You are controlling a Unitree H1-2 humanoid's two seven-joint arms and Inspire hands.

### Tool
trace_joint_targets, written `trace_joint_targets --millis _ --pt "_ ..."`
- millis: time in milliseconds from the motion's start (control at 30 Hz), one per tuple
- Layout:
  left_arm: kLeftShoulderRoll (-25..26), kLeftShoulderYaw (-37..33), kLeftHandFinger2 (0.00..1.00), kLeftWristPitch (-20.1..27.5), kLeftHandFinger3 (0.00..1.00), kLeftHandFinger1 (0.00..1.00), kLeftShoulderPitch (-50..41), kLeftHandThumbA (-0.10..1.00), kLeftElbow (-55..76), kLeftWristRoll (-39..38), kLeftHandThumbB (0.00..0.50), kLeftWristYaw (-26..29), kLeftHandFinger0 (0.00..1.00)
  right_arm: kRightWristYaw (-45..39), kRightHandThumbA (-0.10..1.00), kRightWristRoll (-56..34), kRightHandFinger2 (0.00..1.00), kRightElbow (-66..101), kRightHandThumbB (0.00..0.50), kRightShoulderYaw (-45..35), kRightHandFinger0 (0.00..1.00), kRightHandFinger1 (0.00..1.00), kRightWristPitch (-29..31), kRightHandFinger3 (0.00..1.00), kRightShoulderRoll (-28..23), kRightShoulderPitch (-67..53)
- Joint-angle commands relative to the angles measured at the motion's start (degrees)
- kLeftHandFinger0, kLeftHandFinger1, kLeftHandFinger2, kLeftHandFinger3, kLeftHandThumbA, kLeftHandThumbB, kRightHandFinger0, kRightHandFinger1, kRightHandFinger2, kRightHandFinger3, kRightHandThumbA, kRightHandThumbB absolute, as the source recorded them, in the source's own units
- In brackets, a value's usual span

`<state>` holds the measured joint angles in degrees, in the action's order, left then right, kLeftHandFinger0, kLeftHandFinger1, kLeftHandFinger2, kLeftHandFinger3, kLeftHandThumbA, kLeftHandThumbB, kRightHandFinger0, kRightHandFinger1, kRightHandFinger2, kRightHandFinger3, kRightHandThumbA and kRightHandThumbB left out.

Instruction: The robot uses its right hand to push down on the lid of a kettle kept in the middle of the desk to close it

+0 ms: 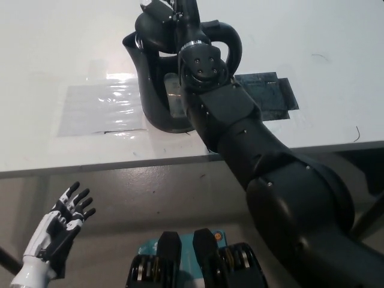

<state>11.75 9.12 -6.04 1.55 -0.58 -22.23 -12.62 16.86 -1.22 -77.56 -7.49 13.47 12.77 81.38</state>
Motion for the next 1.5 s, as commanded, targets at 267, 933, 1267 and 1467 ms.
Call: trace_joint_targets --millis 267,933,1267,1467 --pt "-0.2 -3.1 1.0 -0.8 1.0 1.0 2.7 0.13 1.1 1.4 0.217 -0.4 1.0 -2.0 0.19 -2.7 1.0 -2.3 0.086 -1.0 0.82 0.89 -0.9 1.0 1.8 7.1" --pt "-1.1 -4.6 1.0 -4.4 1.0 1.0 4.6 0.05 3.4 1.7 0.246 0.4 0.97 -3.1 0.23 -2.9 1.0 -3.9 0.077 -0.2 0.85 0.89 -3.8 1.0 2.0 7.6" --pt "-1.0 -3.5 1.0 -2.3 1.0 1.0 4.0 0.12 2.5 0.5 0.223 -0.8 1.0 -2.4 0.2 -3.5 1.0 -4.1 0.072 -0.8 0.79 0.88 -2.6 1.0 -1.6 2.0" --pt "-1.6 -2.7 1.0 -2.7 1.0 1.0 4.1 0.11 2.5 0.2 0.23 -0.2 1.0 -2.9 0.2 -4.4 1.0 -3.8 0.075 -1.4 0.84 0.89 -2.1 1.0 -1.8 2.1"
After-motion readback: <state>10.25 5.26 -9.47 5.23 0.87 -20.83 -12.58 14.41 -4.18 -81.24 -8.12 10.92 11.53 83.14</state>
